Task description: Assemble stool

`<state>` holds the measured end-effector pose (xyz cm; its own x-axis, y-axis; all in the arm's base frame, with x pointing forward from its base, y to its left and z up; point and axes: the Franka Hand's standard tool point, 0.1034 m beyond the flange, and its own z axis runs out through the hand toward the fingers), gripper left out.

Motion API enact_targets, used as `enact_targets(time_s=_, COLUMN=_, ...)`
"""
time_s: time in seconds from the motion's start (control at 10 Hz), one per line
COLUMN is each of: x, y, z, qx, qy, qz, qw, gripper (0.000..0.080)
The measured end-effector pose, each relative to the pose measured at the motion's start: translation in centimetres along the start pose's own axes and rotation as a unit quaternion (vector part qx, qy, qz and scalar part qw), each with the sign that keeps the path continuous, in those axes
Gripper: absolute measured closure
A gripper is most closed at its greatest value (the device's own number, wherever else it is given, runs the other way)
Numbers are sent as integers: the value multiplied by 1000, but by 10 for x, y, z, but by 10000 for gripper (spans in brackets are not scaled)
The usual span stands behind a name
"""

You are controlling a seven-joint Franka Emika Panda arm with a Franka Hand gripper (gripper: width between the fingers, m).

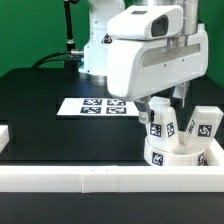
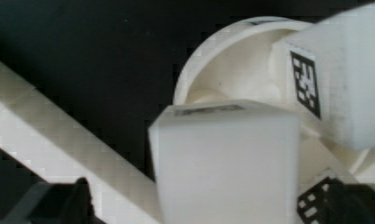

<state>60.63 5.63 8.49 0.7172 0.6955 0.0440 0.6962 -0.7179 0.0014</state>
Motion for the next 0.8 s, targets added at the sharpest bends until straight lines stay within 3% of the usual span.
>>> enact_targets(time_s=0.1, x=-1, y=1, z=0, qx=0, qy=0, qz=1, qw=1000, gripper=153)
enact_targets(time_s=0.2, x=-2, y=0, z=1, qx=1, qy=-1, qz=6, qw=1000, gripper=290)
enact_targets(time_s=0.3, x=-2, y=0, z=2, qx=0, qy=-1, qz=24, qw=1000, gripper=290)
enact_targets(time_s=0.4, x=-2, y=1, z=2, qx=-3, qy=1, qz=37, qw=999, gripper=467)
enact_targets(time_s=0.8, x=-2, y=1, z=2, qx=-2, qy=1, qz=206, qw=979, gripper=465)
